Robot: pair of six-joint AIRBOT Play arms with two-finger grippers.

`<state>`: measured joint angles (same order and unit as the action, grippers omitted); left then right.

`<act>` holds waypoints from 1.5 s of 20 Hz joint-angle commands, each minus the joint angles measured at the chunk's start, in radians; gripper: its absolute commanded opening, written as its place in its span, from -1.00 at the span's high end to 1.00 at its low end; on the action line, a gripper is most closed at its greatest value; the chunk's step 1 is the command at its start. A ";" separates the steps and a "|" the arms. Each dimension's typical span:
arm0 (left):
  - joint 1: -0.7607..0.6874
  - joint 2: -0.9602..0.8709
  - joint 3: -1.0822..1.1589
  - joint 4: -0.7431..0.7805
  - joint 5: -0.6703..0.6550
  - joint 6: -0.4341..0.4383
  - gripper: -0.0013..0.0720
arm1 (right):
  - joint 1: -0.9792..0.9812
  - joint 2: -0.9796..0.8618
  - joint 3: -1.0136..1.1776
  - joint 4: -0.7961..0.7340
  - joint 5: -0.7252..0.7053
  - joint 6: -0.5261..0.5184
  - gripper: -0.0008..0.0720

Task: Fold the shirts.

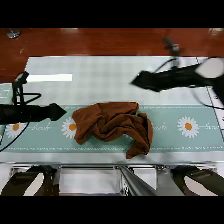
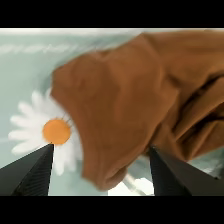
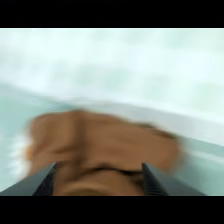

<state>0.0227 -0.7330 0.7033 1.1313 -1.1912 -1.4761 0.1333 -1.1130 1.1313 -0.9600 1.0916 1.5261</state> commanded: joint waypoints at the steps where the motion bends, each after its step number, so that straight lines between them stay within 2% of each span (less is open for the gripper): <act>1: 0.044 -0.053 -0.078 0.121 -0.069 -0.136 -0.95 | -0.315 0.184 -0.127 -0.532 0.247 0.168 -0.72; 2: 0.067 -0.068 -0.145 0.007 -0.077 -0.111 -0.95 | -0.379 0.240 -0.221 -0.562 0.253 0.188 -0.72; 4: 0.067 -0.079 -0.294 -0.210 -0.065 -0.014 -0.95 | -0.461 0.362 -0.430 -0.479 0.216 0.150 -0.72; 5: 0.060 -0.079 -0.357 -0.246 -0.042 0.033 -0.95 | -0.478 0.420 -0.523 -0.417 0.198 0.124 -0.72; 6: 0.056 -0.085 -0.389 -0.216 -0.047 0.059 -0.95 | -0.480 0.466 -0.597 -0.366 0.189 0.113 -0.72; 7: 0.056 -0.097 -0.399 -0.186 -0.066 0.045 -0.95 | -0.480 0.497 -0.650 -0.316 0.186 0.105 -0.72; 9: 0.048 -0.097 -0.404 -0.299 -0.037 0.065 -0.95 | -0.480 0.526 -0.723 -0.238 0.183 0.084 -0.72; 10: 0.030 -0.098 -0.406 -0.364 0.003 0.081 -0.95 | -0.480 0.527 -0.743 -0.212 0.183 0.076 -0.72; 14: -0.136 -0.122 -0.436 -0.438 0.179 0.060 -0.95 | -0.480 0.527 -0.776 -0.193 0.177 0.066 -0.72; 17: -0.273 -0.149 -0.446 -0.505 0.394 0.058 -0.95 | -0.480 0.527 -0.776 -0.189 0.193 0.063 -0.72; 20: -0.326 -0.174 -0.443 -0.576 0.536 0.058 -0.93 | -0.432 0.527 -0.777 -0.187 0.238 0.060 -0.72; 21: -0.327 -0.184 -0.441 -0.575 0.541 0.071 -0.29 | -0.393 0.527 -0.776 -0.161 0.250 0.064 -0.72; 22: -0.326 -0.187 -0.437 -0.577 0.529 0.105 0.88 | -0.355 0.527 -0.776 -0.130 0.250 0.063 -0.72; 24: -0.326 -0.187 -0.422 -0.587 0.508 0.164 0.91 | -0.276 0.522 -0.776 -0.122 0.250 0.082 -0.72; 27: -0.326 -0.186 -0.404 -0.586 0.499 0.167 0.91 | -0.159 0.483 -0.776 -0.117 0.262 0.109 -0.72; 30: -0.326 -0.185 -0.400 -0.586 0.499 0.167 0.91 | -0.014 0.407 -0.776 -0.111 0.213 0.147 -0.72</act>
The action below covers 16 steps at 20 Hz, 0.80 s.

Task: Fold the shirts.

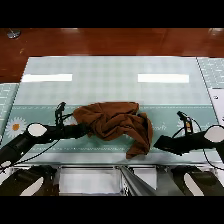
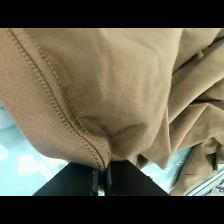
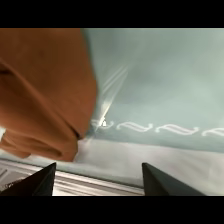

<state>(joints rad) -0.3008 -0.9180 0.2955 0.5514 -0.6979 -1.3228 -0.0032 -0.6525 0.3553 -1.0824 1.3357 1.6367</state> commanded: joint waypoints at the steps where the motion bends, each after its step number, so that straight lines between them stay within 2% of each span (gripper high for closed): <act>1: -0.003 0.000 0.008 -0.006 0.005 0.014 0.91 | 0.171 -0.079 0.000 0.018 -0.066 0.055 -0.72; 7: -0.003 0.000 0.008 -0.006 -0.010 0.014 0.91 | 0.339 -0.230 0.000 0.163 -0.278 0.058 -0.70; 8: -0.003 0.000 0.008 -0.006 -0.010 0.013 0.91 | 0.355 -0.248 0.000 0.190 -0.311 0.048 -0.57; 9: -0.003 0.001 0.008 -0.006 -0.010 0.014 0.91 | 0.367 -0.256 0.000 0.209 -0.334 0.045 -0.24; 10: -0.003 0.001 0.009 -0.006 -0.010 0.014 0.91 | 0.369 -0.257 0.000 0.223 -0.349 0.045 0.18; 11: -0.002 0.001 0.014 -0.006 -0.010 0.014 0.91 | 0.368 -0.257 0.007 0.227 -0.352 0.043 0.75; 12: 0.005 0.001 0.029 -0.006 -0.014 0.014 0.91 | 0.368 -0.257 0.020 0.222 -0.357 0.032 0.87; 16: 0.137 0.023 0.216 -0.006 -0.138 0.084 0.91 | 0.317 -0.256 0.187 0.085 -0.317 0.032 0.87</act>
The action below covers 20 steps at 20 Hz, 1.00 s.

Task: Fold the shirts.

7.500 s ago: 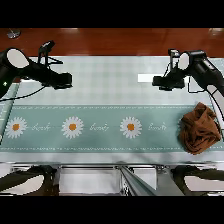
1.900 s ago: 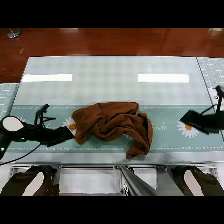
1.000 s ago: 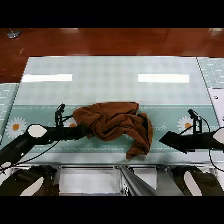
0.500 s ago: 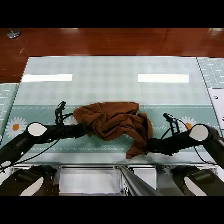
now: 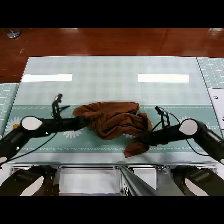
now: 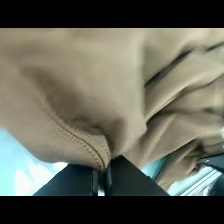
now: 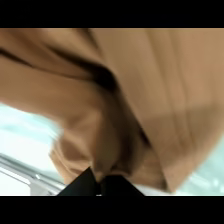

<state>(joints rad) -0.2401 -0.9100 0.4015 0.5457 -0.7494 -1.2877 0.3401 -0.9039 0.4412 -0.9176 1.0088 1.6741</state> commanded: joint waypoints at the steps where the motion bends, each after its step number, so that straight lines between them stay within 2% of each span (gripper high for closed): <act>1: 0.127 0.029 0.188 -0.001 -0.131 0.068 0.91 | -0.060 -0.005 0.189 -0.132 0.042 -0.013 0.87; 3: 0.244 0.068 0.374 -0.001 -0.180 0.072 0.91 | -0.144 -0.005 0.411 -0.212 0.106 -0.029 0.87; 6: 0.395 0.120 0.681 -0.001 -0.187 0.072 0.91 | -0.256 -0.005 0.829 -0.244 0.141 -0.045 0.87; 9: 0.472 0.139 0.963 -0.001 -0.187 0.072 0.91 | -0.275 -0.005 1.216 -0.244 0.177 -0.091 0.87; 11: 0.486 0.151 1.129 0.006 -0.188 0.073 0.91 | -0.275 -0.001 1.420 -0.203 0.267 -0.123 0.87; 13: 0.490 0.174 1.250 0.067 -0.188 0.072 0.91 | -0.275 0.032 1.532 -0.173 0.342 -0.147 0.87; 17: 0.490 0.270 1.338 0.195 -0.190 0.072 0.91 | -0.275 0.152 1.545 -0.163 0.452 -0.162 0.87; 20: 0.490 0.340 1.338 0.256 -0.299 0.072 0.91 | -0.275 0.204 1.545 -0.160 0.482 -0.163 0.87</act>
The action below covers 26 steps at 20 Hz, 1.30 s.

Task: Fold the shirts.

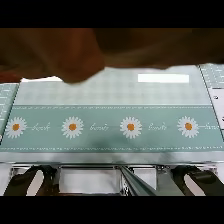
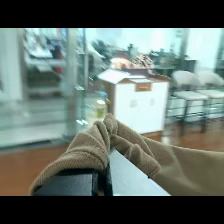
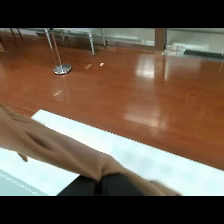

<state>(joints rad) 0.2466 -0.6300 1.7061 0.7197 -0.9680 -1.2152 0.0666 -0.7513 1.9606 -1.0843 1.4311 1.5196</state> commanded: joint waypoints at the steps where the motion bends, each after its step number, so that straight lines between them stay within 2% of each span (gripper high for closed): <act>1: 0.003 0.076 0.033 0.105 -0.143 -0.002 0.91 | -0.002 0.060 0.026 0.011 0.074 -0.006 0.87; 4: 0.003 0.082 0.018 0.119 -0.317 -0.039 0.91 | -0.002 0.062 0.020 0.033 0.133 -0.003 0.87; 7: 0.003 0.083 -0.113 0.122 -0.480 -0.109 0.91 | -0.002 0.063 -0.066 0.032 0.159 -0.001 0.87; 9: 0.003 0.085 -0.264 0.122 -0.537 -0.142 0.91 | -0.002 0.062 -0.204 0.019 0.149 -0.005 0.87; 11: 0.002 0.090 -0.460 0.119 -0.528 -0.144 0.91 | -0.002 0.062 -0.388 -0.002 0.085 -0.010 0.87; 13: 0.002 0.090 -0.678 0.119 -0.442 -0.139 0.91 | -0.002 0.037 -0.583 -0.003 -0.057 -0.029 0.87; 16: 0.002 0.065 -0.959 0.117 -0.117 -0.136 0.91 | -0.003 -0.121 -0.717 -0.037 -0.282 -0.039 0.87; 18: 0.002 0.010 -1.064 0.072 0.060 -0.080 0.91 | -0.002 -0.286 -0.710 -0.007 -0.393 -0.039 0.87; 22: -0.053 -0.198 -1.091 -0.149 0.300 0.100 0.91 | -0.002 -0.611 -0.608 0.194 -0.599 -0.084 0.87; 24: -0.099 -0.311 -1.059 -0.171 0.399 0.107 0.91 | -0.003 -0.756 -0.513 0.245 -0.649 -0.077 0.87; 26: -0.130 -0.419 -1.006 -0.171 0.396 0.107 0.91 | -0.003 -0.879 -0.420 0.294 -0.643 -0.072 0.87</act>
<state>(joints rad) 0.1612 -0.9089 0.6704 0.6037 -0.6849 -1.1496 0.0639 -1.4487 1.4391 -0.8902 0.8612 1.4490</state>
